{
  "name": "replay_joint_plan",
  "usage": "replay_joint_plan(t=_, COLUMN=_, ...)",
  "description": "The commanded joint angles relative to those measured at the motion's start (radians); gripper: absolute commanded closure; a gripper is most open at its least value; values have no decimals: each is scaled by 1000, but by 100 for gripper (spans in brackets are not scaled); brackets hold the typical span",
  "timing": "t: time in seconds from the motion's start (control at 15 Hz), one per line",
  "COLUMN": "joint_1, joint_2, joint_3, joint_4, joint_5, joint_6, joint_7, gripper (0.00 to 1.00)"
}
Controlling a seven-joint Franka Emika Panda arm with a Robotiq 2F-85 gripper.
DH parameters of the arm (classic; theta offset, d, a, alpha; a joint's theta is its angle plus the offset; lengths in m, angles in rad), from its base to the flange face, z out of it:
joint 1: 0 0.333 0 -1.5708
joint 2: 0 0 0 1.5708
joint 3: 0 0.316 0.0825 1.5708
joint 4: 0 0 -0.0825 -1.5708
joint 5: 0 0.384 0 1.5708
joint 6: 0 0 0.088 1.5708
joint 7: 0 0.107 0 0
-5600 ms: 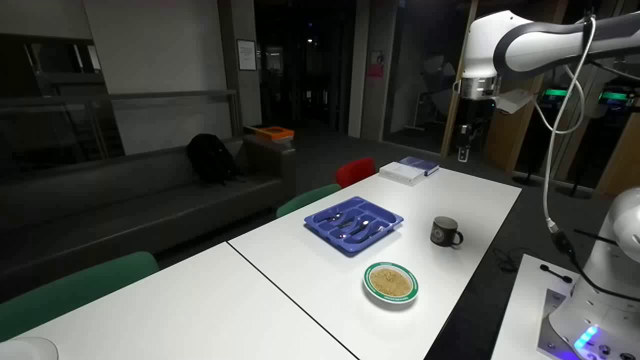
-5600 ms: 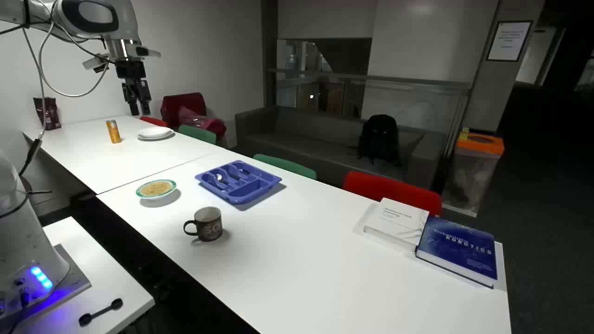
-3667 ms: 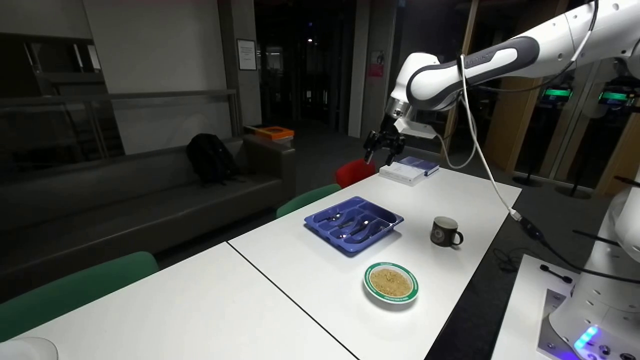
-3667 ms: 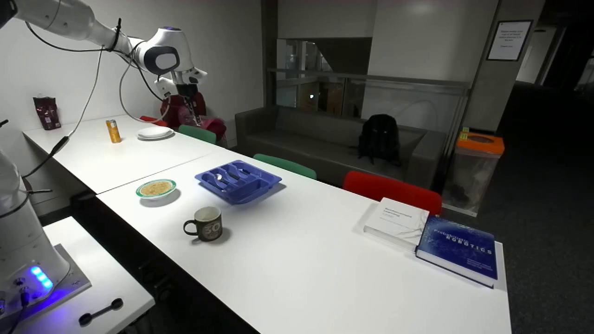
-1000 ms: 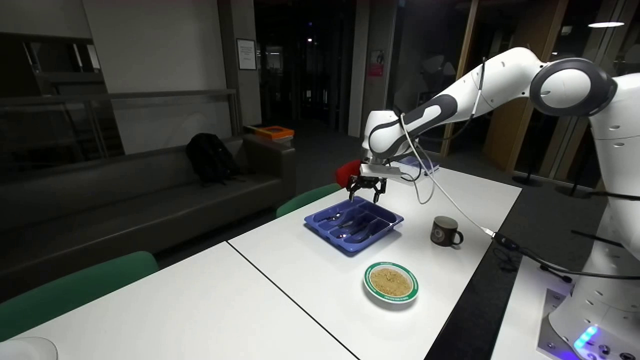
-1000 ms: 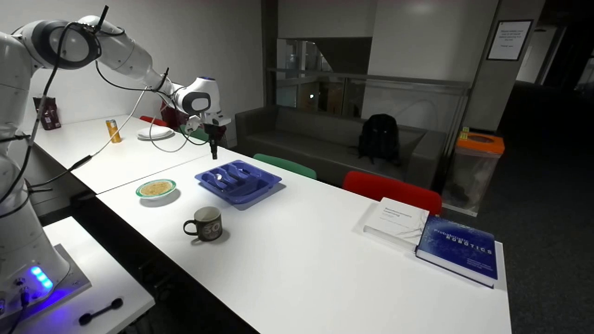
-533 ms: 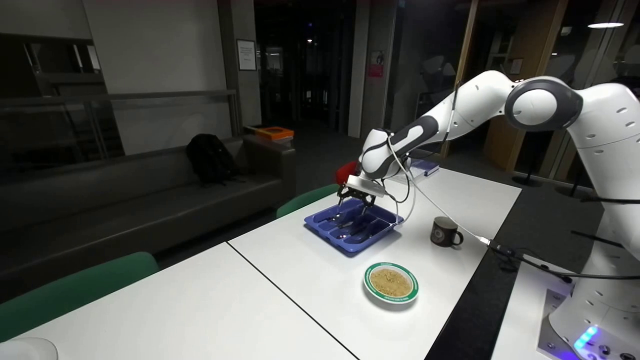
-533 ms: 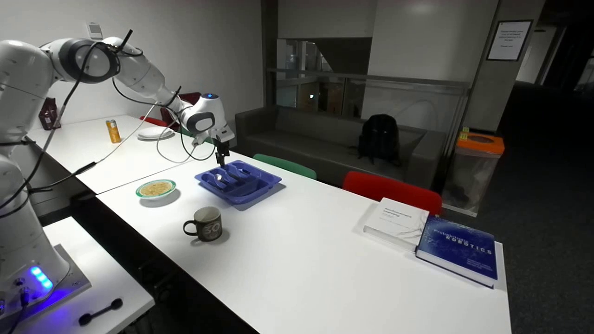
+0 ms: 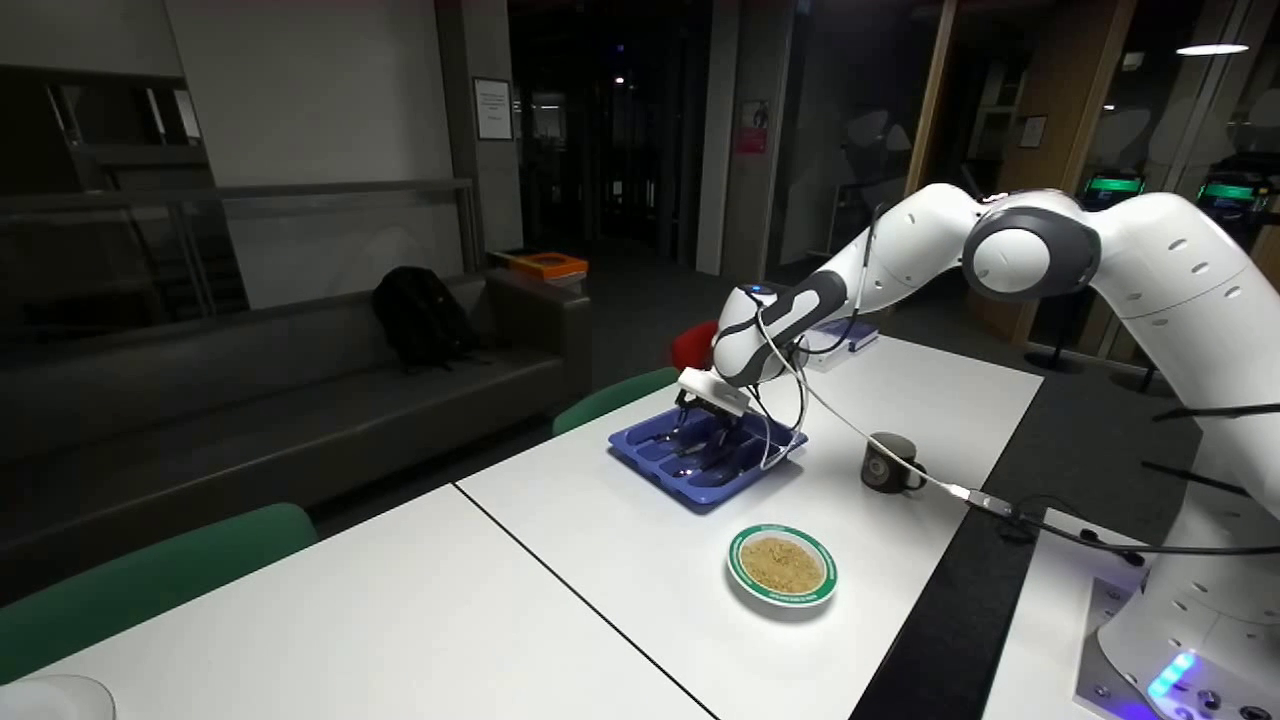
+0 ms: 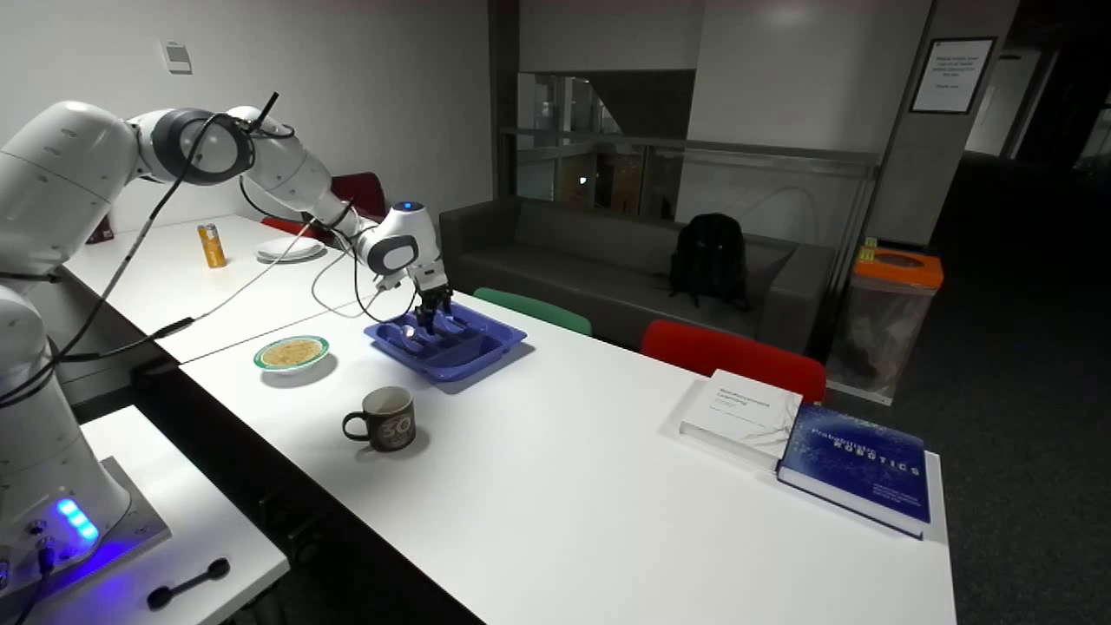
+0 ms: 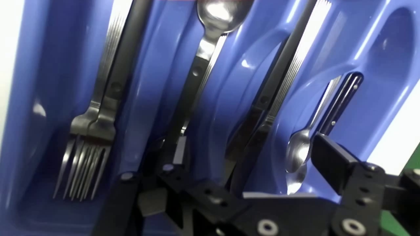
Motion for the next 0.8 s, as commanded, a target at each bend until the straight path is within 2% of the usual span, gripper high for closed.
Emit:
replay_joint_plan(t=0.0, joint_1=19, joint_2=37, joint_3=-17, joint_4=72, joint_5=-10, joint_6=-30, joint_7=99, gripper=0)
replay_joint_plan(t=0.47, joint_1=-8, joint_2=9, joint_3=25, joint_4=76, joint_5=-2, joint_6=-163, joint_7=127, gripper=0)
replay_joint_plan(t=0.73, joint_1=1, joint_2=-7, joint_3=13, joint_4=56, joint_5=-7, joint_6=-163, joint_7=161, gripper=0)
